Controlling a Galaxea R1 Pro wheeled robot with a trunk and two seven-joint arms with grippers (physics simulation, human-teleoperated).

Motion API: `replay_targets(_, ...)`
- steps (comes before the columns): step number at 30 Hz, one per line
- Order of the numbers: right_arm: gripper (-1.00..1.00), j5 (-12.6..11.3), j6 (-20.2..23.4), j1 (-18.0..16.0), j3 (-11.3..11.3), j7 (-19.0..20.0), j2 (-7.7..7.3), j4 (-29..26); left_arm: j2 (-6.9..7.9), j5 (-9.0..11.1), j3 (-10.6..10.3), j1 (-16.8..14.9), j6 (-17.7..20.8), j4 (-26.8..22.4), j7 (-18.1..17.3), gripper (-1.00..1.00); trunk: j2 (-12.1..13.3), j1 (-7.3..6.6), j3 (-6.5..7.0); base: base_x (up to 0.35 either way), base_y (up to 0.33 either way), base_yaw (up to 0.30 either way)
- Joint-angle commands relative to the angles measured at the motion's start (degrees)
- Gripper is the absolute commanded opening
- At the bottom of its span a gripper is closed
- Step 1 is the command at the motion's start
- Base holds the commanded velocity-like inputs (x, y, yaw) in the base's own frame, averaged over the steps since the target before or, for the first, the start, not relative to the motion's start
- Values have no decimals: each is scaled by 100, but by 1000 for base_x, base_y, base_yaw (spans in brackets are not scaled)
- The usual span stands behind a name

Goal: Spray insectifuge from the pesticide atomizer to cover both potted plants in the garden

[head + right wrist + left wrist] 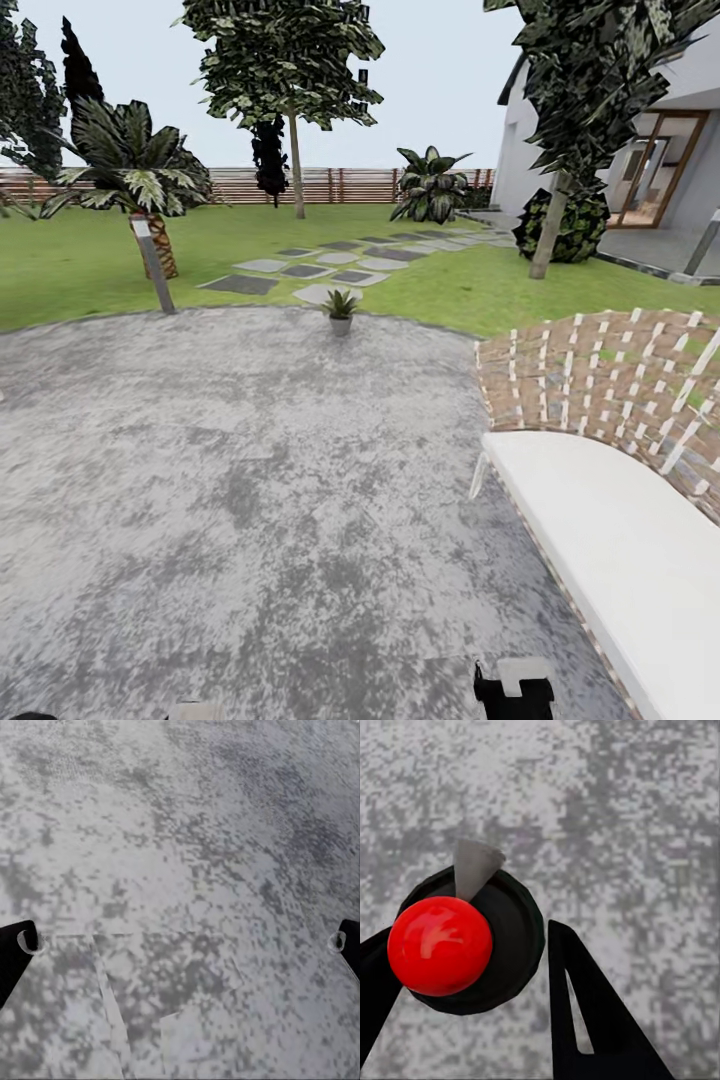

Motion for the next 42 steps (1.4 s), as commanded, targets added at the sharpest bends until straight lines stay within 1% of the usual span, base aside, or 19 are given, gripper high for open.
replay_targets(1,100,61,-8,-3,-40,-30,1,5,-1,-61,33,-4,-21,6,25,-100,-2,2,-5,340,0,2)
replay_targets(6,100,61,-2,-3,-40,-30,1,5,-1,-61,37,-4,-23,6,26,-100,-2,2,1,340,0,5)
replay_targets(14,100,61,-1,-3,-40,-30,2,5,-1,-61,33,-4,-19,6,26,-100,-2,2,57,340,0,59)
replay_targets(26,100,61,-1,-1,-40,-30,3,5,-1,-56,41,-4,-19,6,28,-100,-2,2,62,338,37,6)
replay_targets(34,100,61,-2,-3,-40,-30,8,5,-1,-55,42,-4,-18,6,28,-100,-2,2,80,329,136,211)
replay_targets(42,100,61,-3,-2,-40,-30,7,5,1,-61,42,-4,-17,6,28,-100,-2,2,83,332,39,32)
